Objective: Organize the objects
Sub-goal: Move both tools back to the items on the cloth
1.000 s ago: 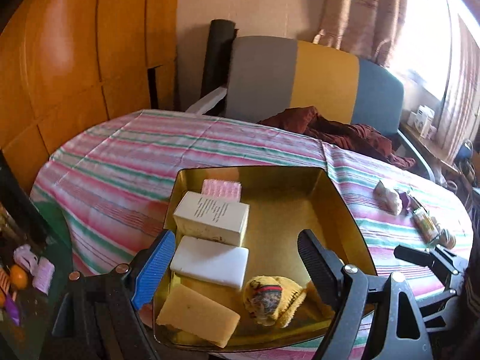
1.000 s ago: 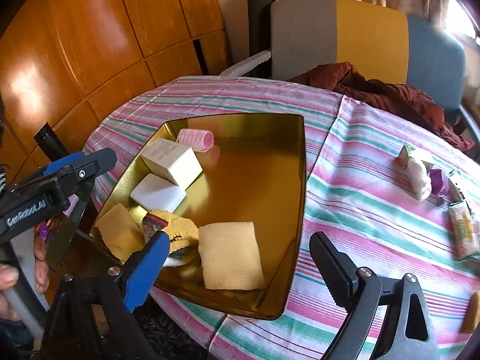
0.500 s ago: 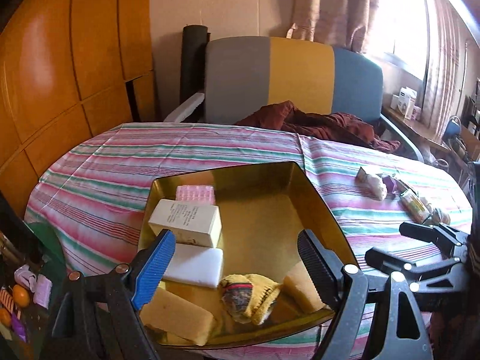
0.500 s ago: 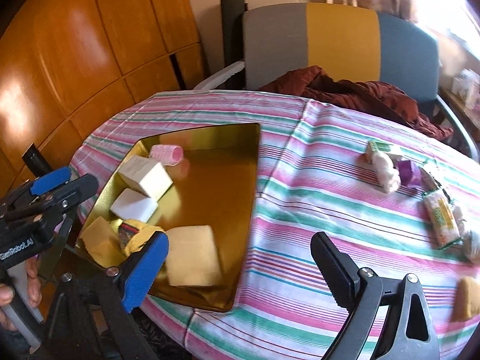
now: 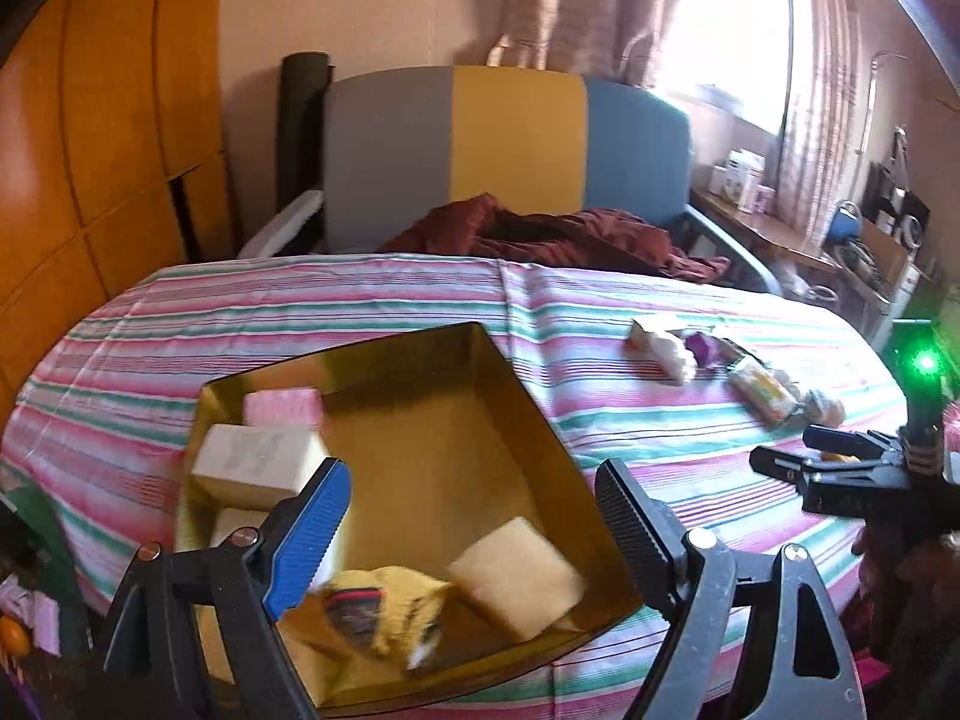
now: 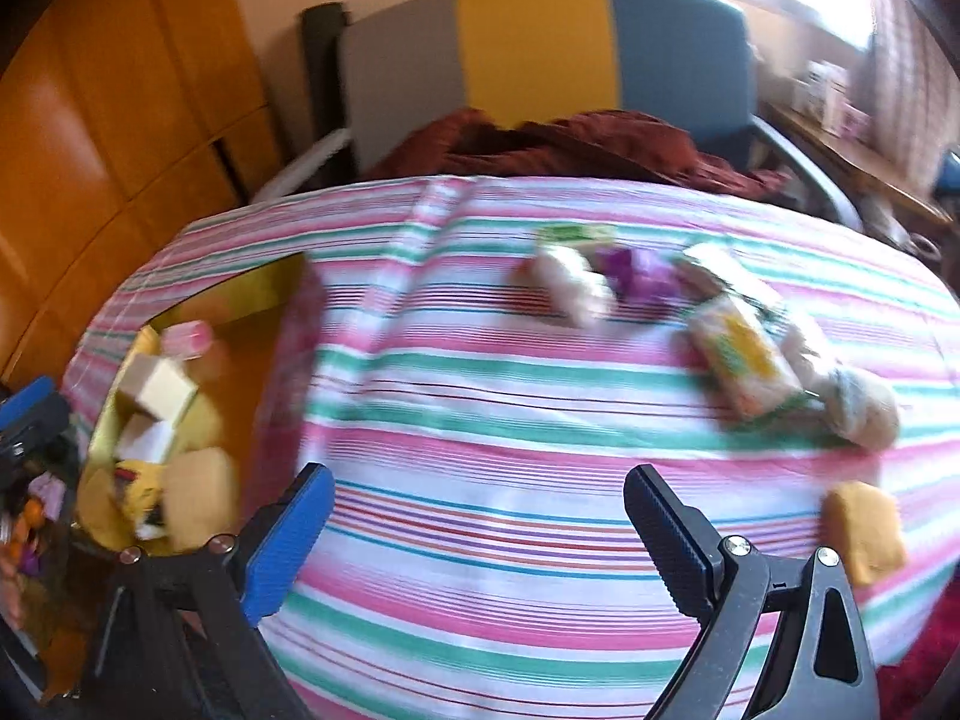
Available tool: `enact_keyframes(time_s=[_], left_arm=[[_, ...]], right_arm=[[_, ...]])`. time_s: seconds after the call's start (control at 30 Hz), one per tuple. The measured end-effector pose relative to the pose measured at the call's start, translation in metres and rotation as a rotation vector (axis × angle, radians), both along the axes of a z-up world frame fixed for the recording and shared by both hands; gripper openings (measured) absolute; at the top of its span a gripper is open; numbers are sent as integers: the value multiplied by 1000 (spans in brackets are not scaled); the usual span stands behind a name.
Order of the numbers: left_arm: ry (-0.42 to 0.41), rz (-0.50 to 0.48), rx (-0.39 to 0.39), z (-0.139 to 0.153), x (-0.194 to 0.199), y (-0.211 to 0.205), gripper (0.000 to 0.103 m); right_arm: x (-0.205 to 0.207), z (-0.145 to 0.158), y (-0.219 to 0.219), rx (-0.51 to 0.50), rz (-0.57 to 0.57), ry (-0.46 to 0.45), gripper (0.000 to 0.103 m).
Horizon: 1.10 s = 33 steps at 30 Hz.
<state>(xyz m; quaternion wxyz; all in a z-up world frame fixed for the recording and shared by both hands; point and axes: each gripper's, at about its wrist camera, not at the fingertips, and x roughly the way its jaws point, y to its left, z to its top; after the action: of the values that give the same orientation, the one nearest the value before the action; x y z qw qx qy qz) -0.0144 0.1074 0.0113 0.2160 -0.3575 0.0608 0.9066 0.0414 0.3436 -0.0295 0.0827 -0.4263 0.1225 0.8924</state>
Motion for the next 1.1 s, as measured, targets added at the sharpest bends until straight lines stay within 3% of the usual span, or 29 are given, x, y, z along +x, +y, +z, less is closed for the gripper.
enact_keyframes(time_s=[0.4, 0.57, 1.0, 1.1], left_arm=[[-48, -198, -12, -3, 6, 67, 84], [-80, -268, -28, -7, 7, 98, 84], [-245, -382, -25, -28, -2, 185, 84], [-281, -388, -34, -36, -7, 202, 83]], right_arm=[[50, -2, 155, -2, -331, -92, 98], [58, -8, 198, 16, -415, -119, 98], [32, -40, 242, 33, -395, -129, 97], [25, -46, 244, 39, -371, -142, 92]])
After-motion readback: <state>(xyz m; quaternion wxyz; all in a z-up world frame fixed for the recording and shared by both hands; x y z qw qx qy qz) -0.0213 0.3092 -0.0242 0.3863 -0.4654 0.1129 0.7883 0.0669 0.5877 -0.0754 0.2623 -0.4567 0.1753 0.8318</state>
